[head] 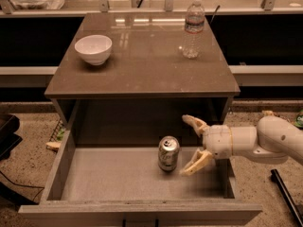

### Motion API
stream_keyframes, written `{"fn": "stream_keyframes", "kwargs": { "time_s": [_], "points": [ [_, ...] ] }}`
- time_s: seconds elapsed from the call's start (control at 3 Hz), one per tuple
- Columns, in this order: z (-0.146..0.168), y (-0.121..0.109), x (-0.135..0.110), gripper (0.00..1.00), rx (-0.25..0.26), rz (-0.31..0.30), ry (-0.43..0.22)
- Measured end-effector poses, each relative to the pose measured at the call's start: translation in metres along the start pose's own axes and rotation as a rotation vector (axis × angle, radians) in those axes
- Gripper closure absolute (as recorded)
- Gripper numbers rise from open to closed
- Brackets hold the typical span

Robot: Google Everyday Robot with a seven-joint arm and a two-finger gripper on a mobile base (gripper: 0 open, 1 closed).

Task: Pick 7up can from top drawer and place on counter

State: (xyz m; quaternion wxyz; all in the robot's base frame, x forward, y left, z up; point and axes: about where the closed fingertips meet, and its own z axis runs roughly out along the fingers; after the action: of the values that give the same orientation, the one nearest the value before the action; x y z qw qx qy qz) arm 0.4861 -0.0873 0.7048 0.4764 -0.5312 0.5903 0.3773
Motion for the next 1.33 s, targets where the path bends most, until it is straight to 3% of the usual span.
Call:
{"fn": "stream_keyframes", "kwargs": {
  "time_s": [0.33,0.67,1.33],
  "points": [
    [0.017,0.008,0.011,0.0,-0.032,0.009,0.013],
    [0.033,0.016,0.021,0.18,-0.057,0.012,0.036],
    [0.046,0.021,0.025,0.64,-0.069,0.005,0.045]
  ]
}}
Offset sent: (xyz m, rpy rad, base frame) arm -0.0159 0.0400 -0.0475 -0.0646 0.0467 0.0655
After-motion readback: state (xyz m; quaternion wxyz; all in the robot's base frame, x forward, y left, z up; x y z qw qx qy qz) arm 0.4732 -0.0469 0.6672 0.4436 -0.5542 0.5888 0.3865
